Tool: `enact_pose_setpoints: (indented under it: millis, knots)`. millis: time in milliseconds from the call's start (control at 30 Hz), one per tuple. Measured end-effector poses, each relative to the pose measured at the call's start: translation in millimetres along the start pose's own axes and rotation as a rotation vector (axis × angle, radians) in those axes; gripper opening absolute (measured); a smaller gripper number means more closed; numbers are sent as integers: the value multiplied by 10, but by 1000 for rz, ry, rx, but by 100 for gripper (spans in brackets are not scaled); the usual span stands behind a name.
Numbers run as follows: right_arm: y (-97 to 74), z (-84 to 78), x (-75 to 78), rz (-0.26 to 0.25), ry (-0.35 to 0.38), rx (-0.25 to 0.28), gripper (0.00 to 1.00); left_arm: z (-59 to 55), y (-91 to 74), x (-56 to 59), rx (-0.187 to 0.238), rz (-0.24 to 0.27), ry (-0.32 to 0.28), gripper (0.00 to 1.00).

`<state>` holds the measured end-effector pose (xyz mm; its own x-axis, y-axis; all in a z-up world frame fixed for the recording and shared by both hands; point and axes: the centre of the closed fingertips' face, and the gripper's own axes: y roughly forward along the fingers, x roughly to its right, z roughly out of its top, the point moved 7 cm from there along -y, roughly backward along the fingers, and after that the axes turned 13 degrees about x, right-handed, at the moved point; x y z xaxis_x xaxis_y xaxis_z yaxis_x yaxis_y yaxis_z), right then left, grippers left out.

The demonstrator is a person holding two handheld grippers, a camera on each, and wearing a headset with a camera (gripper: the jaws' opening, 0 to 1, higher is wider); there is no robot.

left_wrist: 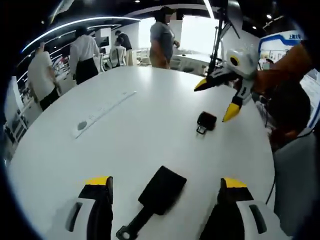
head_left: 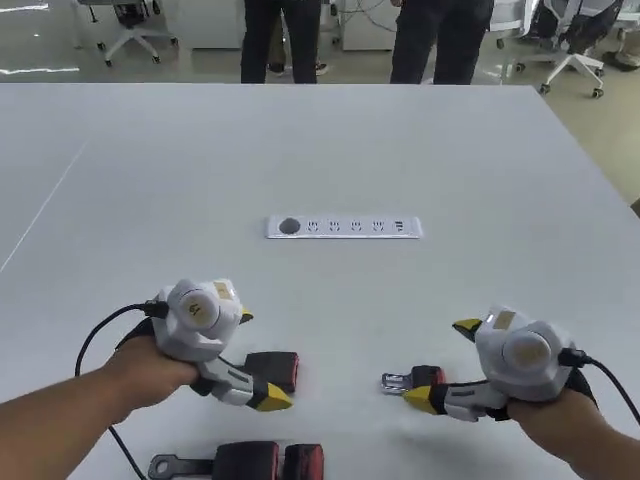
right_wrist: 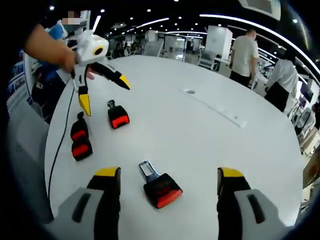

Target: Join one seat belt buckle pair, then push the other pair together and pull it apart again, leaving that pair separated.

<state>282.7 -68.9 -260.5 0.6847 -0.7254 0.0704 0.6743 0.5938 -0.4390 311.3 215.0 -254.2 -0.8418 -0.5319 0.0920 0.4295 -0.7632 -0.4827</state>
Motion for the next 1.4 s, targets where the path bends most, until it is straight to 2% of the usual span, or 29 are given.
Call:
enact_pose_setpoints:
  millis: [67,167,233,300,433,533,633,667,733,967,1000,1133,1300,1400]
  knots:
    - [-48,14,-28,-45,37,28,83,-6,-123,13,32,55,-36,94]
    - [-156,29,-82,-114,82,62,84,-30,-377,55,112,150,-125,96]
    - [-214,46,-127,-133,90,73,85,-51,-505,88,141,196,-167,98]
    - [-287,67,-206,-152,107,91,86,-99,-680,169,181,233,-191,99]
    - [-382,111,-327,-170,121,118,89,-207,-881,294,184,272,-224,100]
    - [-456,151,-424,-177,124,158,90,-284,-1073,408,208,305,-258,100]
    - [-517,153,-533,-180,128,166,92,-340,-1232,500,223,336,-264,100]
    - [-548,147,-580,-181,124,168,92,-355,-1304,540,241,347,-284,100]
    - [-597,135,-654,-183,132,180,93,-413,-1418,561,258,370,-292,100]
    - [-732,94,-843,-193,166,198,95,-575,-1722,723,279,393,-313,100]
    - [-760,107,-868,-198,174,212,96,-583,-1751,736,280,396,-313,100]
    - [-830,113,-962,-200,160,213,96,-611,-1863,780,290,401,-309,100]
    - [-938,109,-1150,-196,150,218,96,-606,-1948,901,286,359,-281,100]
    - [-992,75,-1239,-198,142,218,96,-604,-1997,929,295,361,-278,100]
